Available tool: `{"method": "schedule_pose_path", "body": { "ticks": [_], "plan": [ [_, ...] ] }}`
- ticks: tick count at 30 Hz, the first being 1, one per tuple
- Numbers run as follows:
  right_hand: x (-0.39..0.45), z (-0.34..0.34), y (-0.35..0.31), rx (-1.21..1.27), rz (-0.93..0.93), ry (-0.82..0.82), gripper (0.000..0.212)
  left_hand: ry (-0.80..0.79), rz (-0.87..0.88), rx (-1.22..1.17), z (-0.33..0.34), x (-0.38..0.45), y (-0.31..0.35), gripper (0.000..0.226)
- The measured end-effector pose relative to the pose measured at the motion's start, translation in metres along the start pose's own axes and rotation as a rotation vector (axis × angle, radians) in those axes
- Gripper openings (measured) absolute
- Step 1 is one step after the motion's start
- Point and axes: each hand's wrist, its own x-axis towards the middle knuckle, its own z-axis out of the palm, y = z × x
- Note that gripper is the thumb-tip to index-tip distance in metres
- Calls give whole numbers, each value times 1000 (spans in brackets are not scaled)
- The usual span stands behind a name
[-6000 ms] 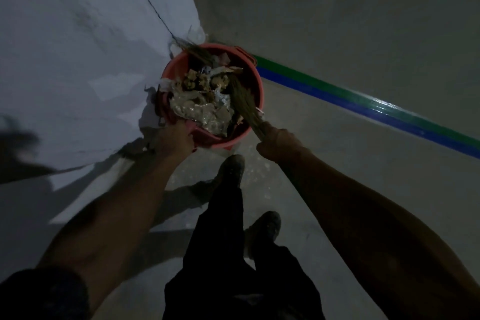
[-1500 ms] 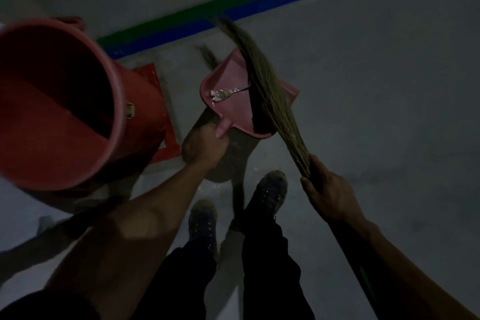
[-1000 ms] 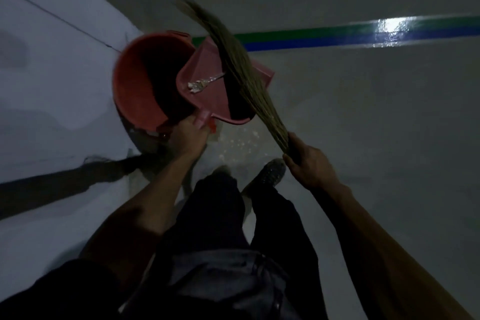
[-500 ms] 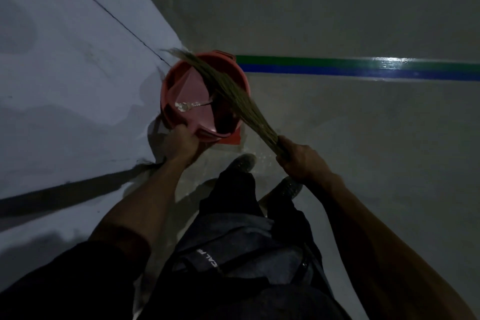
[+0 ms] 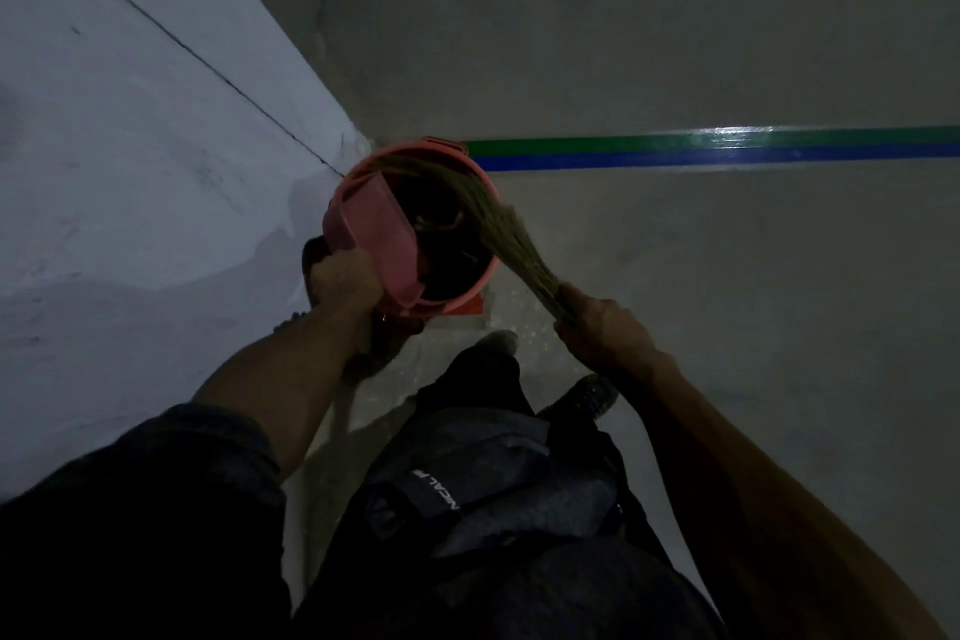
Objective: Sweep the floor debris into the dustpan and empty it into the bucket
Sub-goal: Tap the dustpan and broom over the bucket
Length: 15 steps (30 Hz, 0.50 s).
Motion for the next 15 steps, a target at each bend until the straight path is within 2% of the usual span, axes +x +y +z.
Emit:
{"method": "schedule_pose_path", "body": {
  "ticks": [5,8,15],
  "plan": [
    [-15,-2,-4,69,8,22,40,17,-19,-26,-10,-10,-3,23],
    [-22,-4,-6,146,28,12,36,38,-8,-127,-10,-19,-6,28],
    [-33,-3,-4,368,134,-12,36,-19,40,-255,-12,-41,-5,24]
  ]
}}
